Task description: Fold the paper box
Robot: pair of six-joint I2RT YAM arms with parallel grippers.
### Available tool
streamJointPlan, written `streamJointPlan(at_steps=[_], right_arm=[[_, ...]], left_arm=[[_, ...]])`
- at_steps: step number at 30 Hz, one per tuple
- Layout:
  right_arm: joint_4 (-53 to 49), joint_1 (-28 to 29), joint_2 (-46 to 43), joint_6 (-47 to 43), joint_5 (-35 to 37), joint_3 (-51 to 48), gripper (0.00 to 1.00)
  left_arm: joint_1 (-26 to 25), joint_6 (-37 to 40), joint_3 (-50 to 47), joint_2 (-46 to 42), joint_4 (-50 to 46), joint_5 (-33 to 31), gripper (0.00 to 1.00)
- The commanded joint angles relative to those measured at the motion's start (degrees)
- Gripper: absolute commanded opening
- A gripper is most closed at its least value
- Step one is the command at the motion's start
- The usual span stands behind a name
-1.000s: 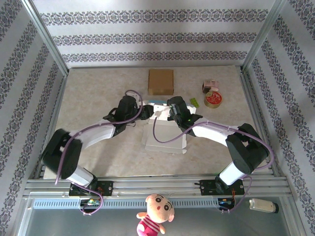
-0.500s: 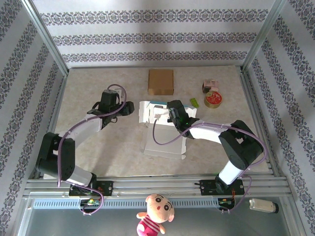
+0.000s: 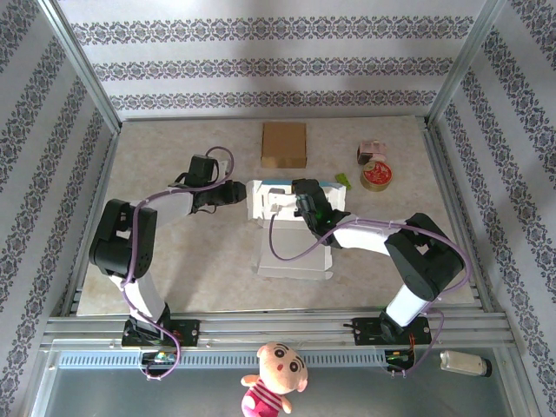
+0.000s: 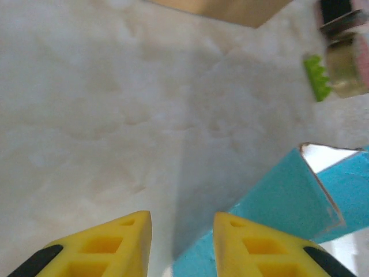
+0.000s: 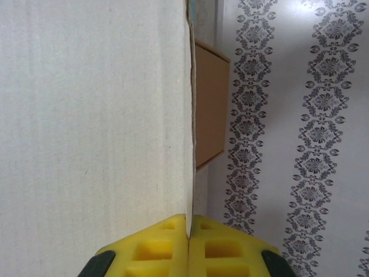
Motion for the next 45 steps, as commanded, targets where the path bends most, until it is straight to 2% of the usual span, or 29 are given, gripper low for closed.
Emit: streamJointPlan(at_steps=[1,5,12,18,29,34,39,45], right_arm=[[5.29,0.62,0.30,-2.66,1.29,-0.40,0.00],[10.44,0.90,1.67,-4.57,2.72,-1.02,0.00],[13.12,1.01,2.51,-6.00,3.54,-1.41,0.00],[14.05,1.62,2.08,-6.05,2.80,-2.20,0.00],[13.85,2.48,1.38,-5.96,1.44,-3.52,0.00],[13.58,2.14,1.04,-5.87,1.49,-3.97,0.00],[13.50,1.86,1.38,-5.86,1.53,-4.08,0.00],[13.48,1.62,1.46,-5.73,1.49,-3.72,0.00]], left_arm=[[0.07,-3.41,-2.00,-0.33,9.36,8.49,0.33],[-0.93,-5.37,-4.66,-1.01,14.29,11.56,0.33],[-2.79,-5.11,-7.65,-0.84,19.65,15.82,0.33],[-3.11,-0.99,-5.78,-0.22,13.03,10.64,0.36],[-6.98,19.69,-0.79,-1.33,2.54,-4.55,0.37],[-7.17,25.12,-4.44,-5.84,4.48,-9.76,0.40],[-7.19,31.59,-9.86,-12.99,5.89,-11.20,0.46],[-7.03,39.20,-15.29,-22.40,4.74,-6.63,0.51]])
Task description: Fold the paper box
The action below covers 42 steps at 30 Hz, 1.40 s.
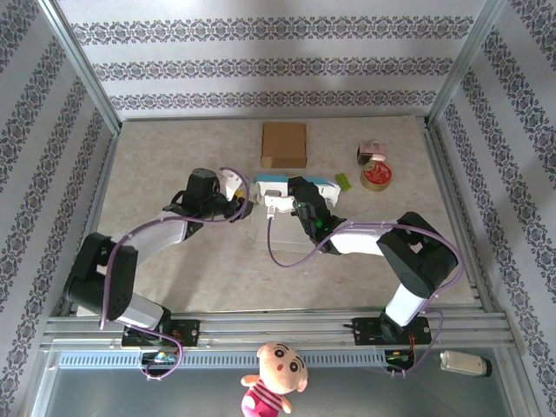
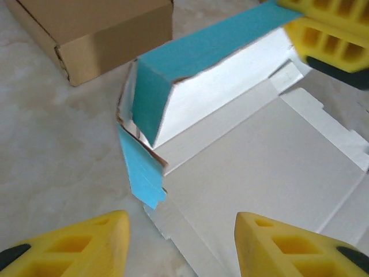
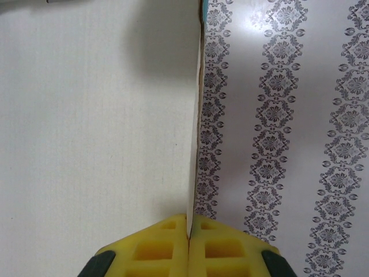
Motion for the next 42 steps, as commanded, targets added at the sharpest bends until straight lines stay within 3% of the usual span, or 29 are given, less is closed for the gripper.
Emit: streamJointPlan(at_steps=[1,5,10,18,26,30,36,42], right_arm=[[-0.38,-0.10,-0.56,-0.10,-0.62,-0.49,0.00],[-0.54,-0.06,-0.50,-0.12,-0.98,-0.32,0.00],[-0.60,-0.06,-0.40,-0.17,-1.28,0.28,0.00],[-1.08,-0.13,-0.66,-0.15,-1.51,0.48,0.00],[-1.08,0.06,-0.61,-0.52,-1.76,0.83,0.00],[-1.08,0.01,-0.57,-0.36,-1.69,0.66,0.00],[-1.02,0.12,-0.49,-0.21,-1.68,0.48,0.00],[-1.02,0.17,-0.58,0.08,-1.77,0.52,0.00]], left_arm=[[-0.09,7.51,-2.80,-5.63,-0.33,1.58,0.51],[2.64,13.06,-2.08,-7.53,-4.24,-3.36,0.51],[5.64,18.44,4.19,0.43,-8.19,-7.36,0.50],[5.60,28.25,9.39,9.66,-6.16,6.28,0.54],[5.61,32.17,15.89,15.95,-9.26,5.09,0.49],[5.60,33.22,18.82,17.69,-12.79,9.94,0.43],[5.59,30.30,22.51,20.86,-14.99,15.47,0.40],[5.11,25.30,24.18,22.62,-12.98,15.95,0.39]])
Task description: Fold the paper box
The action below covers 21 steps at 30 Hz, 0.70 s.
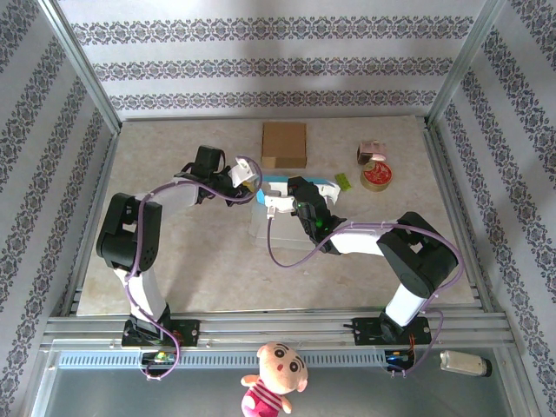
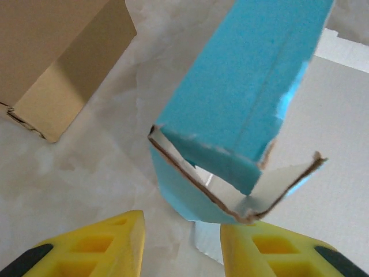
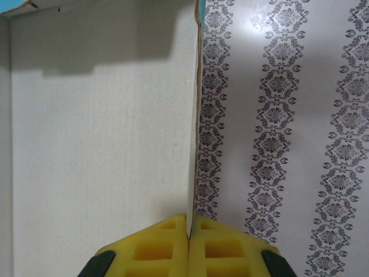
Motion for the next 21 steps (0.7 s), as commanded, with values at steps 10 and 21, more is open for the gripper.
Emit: streamJointPlan(at_steps=[10,21], right_arm=[[-0.78,0.45,-0.52,0.37,-1.18,0.26,0.00],[-0.89,0.41,-1.01,0.71,-0.33,-0.36,0.00]], left_arm=[[-2.37,-10.56,2.68,1.58,3.28,2.22,0.46],[-3.29,-19.37,2.05,1.24,4.53,-6.28,0.43]])
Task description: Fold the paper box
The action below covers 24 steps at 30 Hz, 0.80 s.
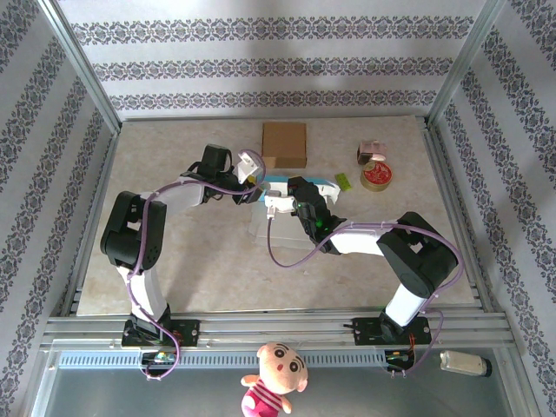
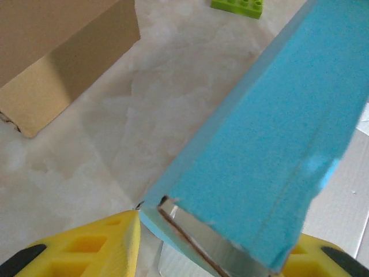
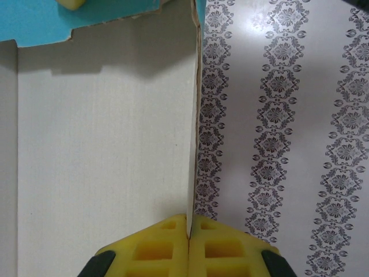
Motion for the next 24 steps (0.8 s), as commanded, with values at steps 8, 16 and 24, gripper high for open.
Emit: streamJointPlan(at_steps=[8,16,24], right_arm=[[0.02,-0.35,1.46,1.44,0.07,0.12,0.00],[-2.07,-1.31,2.93,3.82,-2.28,2.84,0.00],[-3.70,-1.74,2.96,5.28,-2.78,3.60,0.01]], left_arm=[[-2.61,-10.69,-1.24,0.41,6.61,-7.93,0.43],[-4.29,-12.35,-1.01,1.94,12.09,-12.00,0.43],[-5.60,-14.87,-5.69,0.77,24.46,-19.52,0.36]])
